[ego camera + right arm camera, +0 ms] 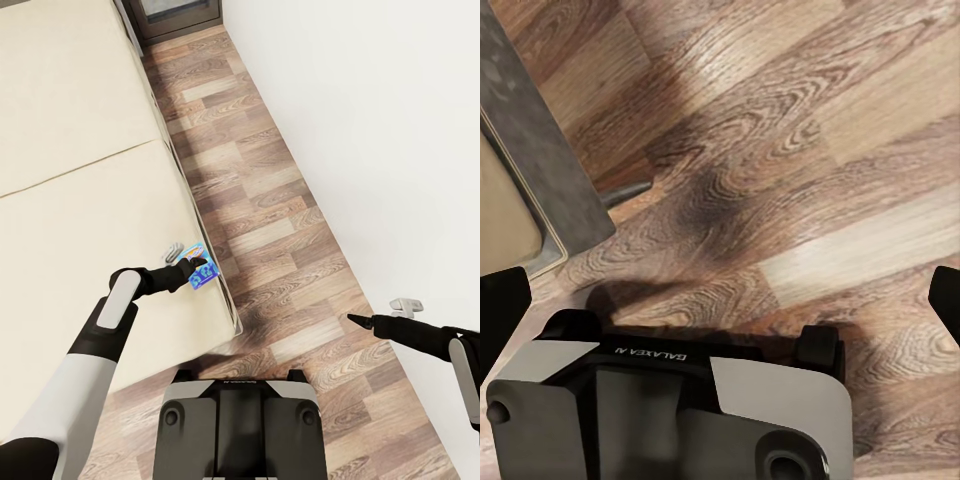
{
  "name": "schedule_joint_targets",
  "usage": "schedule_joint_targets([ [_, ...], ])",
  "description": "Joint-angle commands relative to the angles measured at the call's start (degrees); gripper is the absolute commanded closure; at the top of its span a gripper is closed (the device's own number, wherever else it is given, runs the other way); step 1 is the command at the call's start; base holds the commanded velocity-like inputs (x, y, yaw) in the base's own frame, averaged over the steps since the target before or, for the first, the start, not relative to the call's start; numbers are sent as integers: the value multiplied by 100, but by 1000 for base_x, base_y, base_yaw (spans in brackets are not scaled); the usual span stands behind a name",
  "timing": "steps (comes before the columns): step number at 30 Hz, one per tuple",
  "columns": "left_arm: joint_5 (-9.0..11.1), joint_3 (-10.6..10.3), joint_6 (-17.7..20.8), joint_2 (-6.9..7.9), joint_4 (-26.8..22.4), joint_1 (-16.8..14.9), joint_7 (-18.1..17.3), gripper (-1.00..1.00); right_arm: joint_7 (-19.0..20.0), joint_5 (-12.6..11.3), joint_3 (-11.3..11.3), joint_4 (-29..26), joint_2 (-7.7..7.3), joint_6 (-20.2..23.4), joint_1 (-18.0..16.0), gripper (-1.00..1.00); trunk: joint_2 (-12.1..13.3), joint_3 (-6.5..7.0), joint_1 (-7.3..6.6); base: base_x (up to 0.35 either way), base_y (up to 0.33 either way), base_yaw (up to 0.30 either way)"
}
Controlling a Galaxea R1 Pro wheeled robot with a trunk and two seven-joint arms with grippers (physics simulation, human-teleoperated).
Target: Put all the toys in the child's room - the three board games (two on the bed and one on the table), the two jigsaw puzzles on the table, and the tennis ball on the table - inside the toy box on the table in the child's room.
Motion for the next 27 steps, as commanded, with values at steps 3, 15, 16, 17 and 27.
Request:
schedule_joint_targets([
  [3,63,-9,-3,6,-13,9,50,-100,-11,-42,-6,-1,0,45,-3,-100,-4,-3,1,0,0,0],
  [15,83,83,14,41,-513,446,18,-100,-5,-42,5,-3,-4,45,-2,-100,-4,-3,1,0,0,0],
  [16,85,129,25,60,-598,541,8,-100,-5,-43,9,-3,-5,45,-2,-100,-4,-3,1,0,0,0],
  [17,85,129,25,60,-598,541,8,-100,-5,-43,9,-3,-5,45,-2,-100,-4,-3,1,0,0,0],
  [27,95,482,71,199,-1191,1327,-26,-100,-3,-49,38,-4,-13,45,-3,-100,-4,-3,1,0,0,0],
])
